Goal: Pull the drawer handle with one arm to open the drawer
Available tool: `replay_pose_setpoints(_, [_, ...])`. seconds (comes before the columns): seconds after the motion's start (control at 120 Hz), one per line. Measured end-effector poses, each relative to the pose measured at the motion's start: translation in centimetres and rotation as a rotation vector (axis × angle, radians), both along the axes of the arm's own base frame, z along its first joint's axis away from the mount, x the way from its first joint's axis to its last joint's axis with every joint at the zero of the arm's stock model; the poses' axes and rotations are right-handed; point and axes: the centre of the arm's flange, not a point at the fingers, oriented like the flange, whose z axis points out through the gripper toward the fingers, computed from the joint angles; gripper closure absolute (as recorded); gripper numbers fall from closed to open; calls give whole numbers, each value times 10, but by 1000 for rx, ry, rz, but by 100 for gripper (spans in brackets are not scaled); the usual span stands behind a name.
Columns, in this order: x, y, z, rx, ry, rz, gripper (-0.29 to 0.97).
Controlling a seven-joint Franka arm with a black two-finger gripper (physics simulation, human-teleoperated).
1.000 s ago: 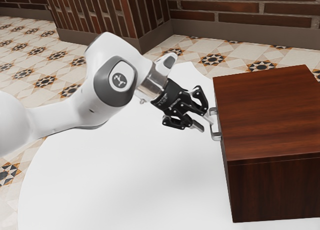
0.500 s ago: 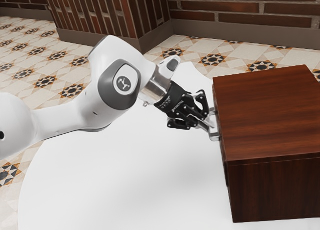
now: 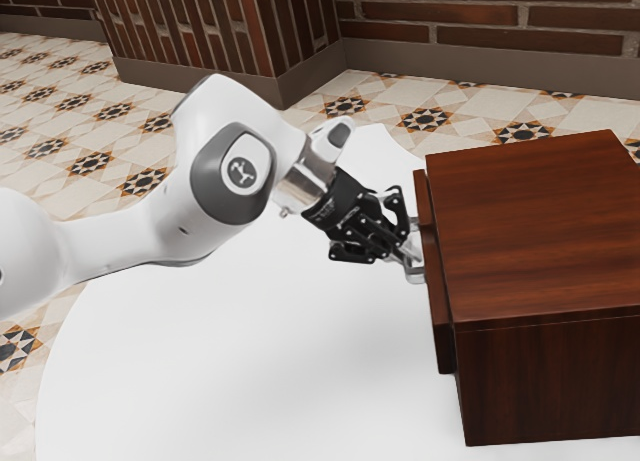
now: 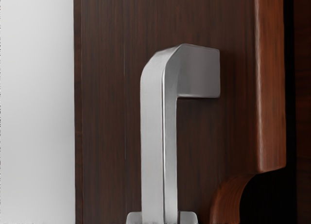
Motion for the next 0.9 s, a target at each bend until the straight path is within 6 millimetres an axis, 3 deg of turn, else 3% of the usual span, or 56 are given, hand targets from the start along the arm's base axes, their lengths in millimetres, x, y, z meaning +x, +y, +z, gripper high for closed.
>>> replay_pose_setpoints(0.9, [-26, 25, 3, 6, 13, 46, 76])
